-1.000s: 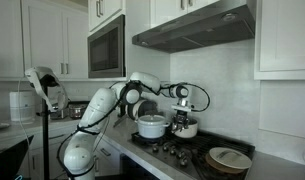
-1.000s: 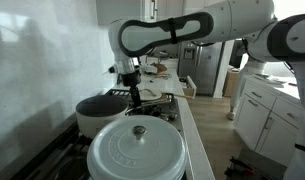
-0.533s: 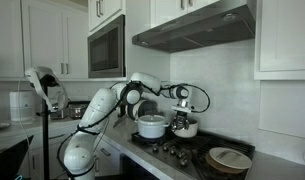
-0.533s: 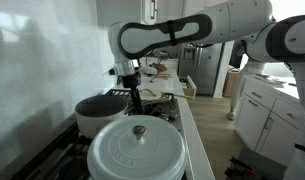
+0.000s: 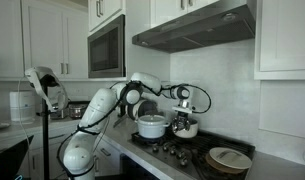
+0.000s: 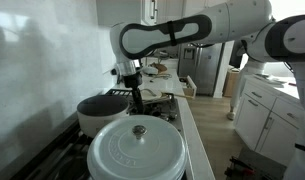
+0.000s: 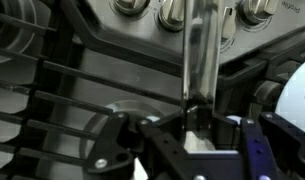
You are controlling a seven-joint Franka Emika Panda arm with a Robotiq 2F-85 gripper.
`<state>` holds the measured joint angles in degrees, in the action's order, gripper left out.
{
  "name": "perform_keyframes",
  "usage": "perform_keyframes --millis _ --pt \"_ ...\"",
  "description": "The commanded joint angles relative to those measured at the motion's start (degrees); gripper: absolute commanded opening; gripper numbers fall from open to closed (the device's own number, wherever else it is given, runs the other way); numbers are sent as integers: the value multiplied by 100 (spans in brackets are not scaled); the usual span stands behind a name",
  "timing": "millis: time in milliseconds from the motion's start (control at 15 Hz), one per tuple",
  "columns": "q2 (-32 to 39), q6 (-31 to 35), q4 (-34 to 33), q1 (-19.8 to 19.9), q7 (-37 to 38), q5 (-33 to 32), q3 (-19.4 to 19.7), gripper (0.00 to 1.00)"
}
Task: Move the uncovered pot backwards
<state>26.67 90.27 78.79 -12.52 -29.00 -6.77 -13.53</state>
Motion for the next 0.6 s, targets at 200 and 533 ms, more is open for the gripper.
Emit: perform_keyframes --millis 200,533 --pt "-492 -75 441 229 42 89 74 0" --pt "-702 -78 660 301 115 102 88 0"
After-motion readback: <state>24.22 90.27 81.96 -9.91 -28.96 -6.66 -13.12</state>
